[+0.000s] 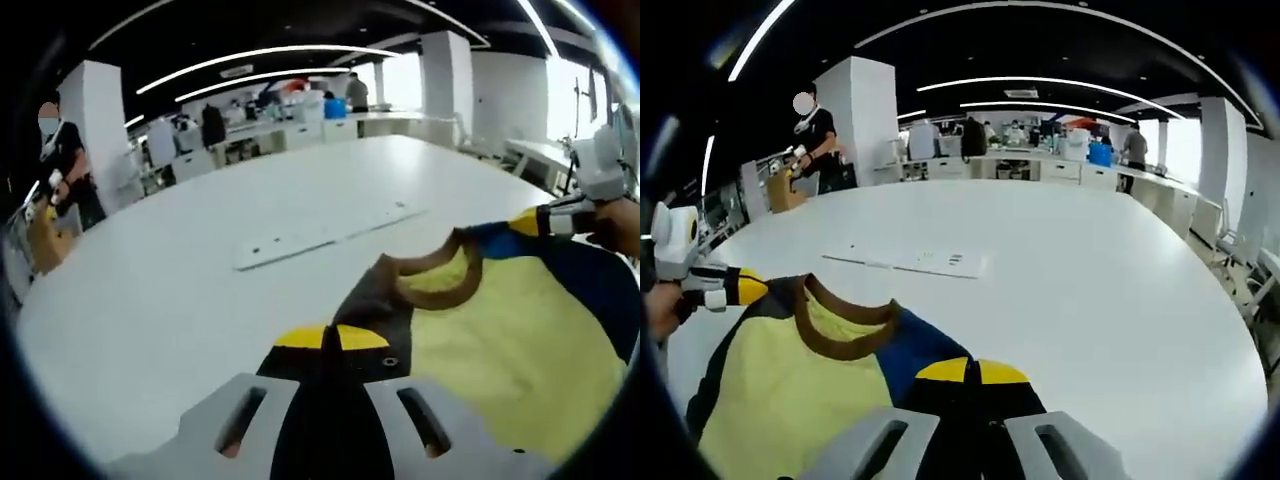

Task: Fold the garment on the visible template until the final outline fits inside the template.

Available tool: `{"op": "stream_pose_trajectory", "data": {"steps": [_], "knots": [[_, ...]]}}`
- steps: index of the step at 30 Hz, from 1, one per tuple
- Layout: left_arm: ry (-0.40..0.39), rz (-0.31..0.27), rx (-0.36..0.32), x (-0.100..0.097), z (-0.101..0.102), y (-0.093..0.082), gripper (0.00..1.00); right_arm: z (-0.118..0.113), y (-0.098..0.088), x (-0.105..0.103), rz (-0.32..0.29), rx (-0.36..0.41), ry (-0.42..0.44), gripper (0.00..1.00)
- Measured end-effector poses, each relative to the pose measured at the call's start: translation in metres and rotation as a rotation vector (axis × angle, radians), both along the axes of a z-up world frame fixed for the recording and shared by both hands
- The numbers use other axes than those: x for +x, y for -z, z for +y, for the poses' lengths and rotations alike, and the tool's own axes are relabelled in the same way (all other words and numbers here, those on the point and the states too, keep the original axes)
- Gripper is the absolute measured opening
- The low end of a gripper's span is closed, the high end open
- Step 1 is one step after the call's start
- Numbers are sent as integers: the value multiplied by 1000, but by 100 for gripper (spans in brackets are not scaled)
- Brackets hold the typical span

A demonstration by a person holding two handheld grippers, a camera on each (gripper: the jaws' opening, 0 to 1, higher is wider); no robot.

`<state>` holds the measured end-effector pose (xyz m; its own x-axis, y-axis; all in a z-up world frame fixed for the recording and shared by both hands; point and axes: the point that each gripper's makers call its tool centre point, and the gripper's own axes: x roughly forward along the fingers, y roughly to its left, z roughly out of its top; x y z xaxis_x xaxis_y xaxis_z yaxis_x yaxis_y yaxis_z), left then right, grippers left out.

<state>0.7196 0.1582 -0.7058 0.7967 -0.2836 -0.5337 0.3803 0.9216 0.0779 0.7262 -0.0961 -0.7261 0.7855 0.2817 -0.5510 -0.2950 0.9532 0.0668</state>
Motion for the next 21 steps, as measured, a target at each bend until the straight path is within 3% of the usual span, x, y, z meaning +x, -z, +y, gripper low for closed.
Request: {"op": "stream_pose_trajectory", "data": {"steps": [5, 9, 14, 19, 21], "knots": [[-1, -14, 11, 1, 3, -3, 0, 0, -1, -2, 6, -8, -26, 1], [-18, -29, -1, 0, 9, -12, 9, -2, -4, -5, 16, 5, -16, 24], [-27, -47, 11, -6, 17, -22, 23, 4, -14, -17, 39, 61, -43, 30], [-36, -54, -19, -19, 23, -34, 35, 14, -28, -28, 9, 53, -110, 56], [-46, -58, -29, -24, 26, -38, 45, 17, -34, -32, 0, 60, -133, 64]]}}
